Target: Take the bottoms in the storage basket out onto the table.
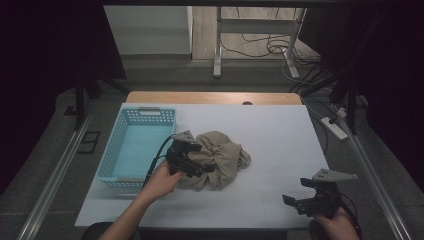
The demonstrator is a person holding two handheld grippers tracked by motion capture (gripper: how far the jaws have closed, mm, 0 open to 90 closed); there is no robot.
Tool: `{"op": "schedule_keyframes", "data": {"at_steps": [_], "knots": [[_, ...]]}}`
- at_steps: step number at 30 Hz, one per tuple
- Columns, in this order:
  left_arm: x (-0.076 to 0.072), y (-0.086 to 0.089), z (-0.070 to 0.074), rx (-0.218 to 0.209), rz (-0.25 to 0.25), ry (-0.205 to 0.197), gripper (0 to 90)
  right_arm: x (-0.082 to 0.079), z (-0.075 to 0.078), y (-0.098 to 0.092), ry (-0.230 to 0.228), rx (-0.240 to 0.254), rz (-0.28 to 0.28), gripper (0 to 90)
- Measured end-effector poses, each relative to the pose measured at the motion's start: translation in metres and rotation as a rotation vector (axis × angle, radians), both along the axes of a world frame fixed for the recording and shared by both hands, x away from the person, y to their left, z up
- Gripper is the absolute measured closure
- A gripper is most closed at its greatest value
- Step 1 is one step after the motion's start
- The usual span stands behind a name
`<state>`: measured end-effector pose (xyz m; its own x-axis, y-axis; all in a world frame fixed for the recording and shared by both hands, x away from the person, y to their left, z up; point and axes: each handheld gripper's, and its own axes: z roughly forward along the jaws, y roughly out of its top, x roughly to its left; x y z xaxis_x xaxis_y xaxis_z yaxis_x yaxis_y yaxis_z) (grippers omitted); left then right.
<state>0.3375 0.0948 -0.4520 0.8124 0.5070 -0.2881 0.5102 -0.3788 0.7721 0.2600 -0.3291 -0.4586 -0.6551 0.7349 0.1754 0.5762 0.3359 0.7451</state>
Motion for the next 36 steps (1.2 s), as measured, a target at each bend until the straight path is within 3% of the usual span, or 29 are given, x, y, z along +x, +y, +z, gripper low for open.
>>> {"op": "schedule_keyframes", "data": {"at_steps": [4, 18, 26, 36], "knots": [[-0.002, 0.003, 0.002, 0.010, 0.043, -0.005, 5.3, 0.000, 0.000, 0.000, 0.001, 0.001, -0.002, 1.8], [-0.010, 0.017, 0.004, -0.022, 0.039, -0.021, 6.4, 0.000, 0.000, 0.001, 0.004, -0.002, -0.002, 1.8], [-0.015, 0.021, 0.003, -0.001, 0.045, -0.027, 7.3, 0.000, 0.000, 0.001, 0.005, -0.001, -0.002, 1.8], [-0.022, 0.030, 0.000, -0.054, 0.044, -0.014, 7.2, 0.000, 0.000, 0.001, 0.003, -0.003, 0.001, 1.8]]}}
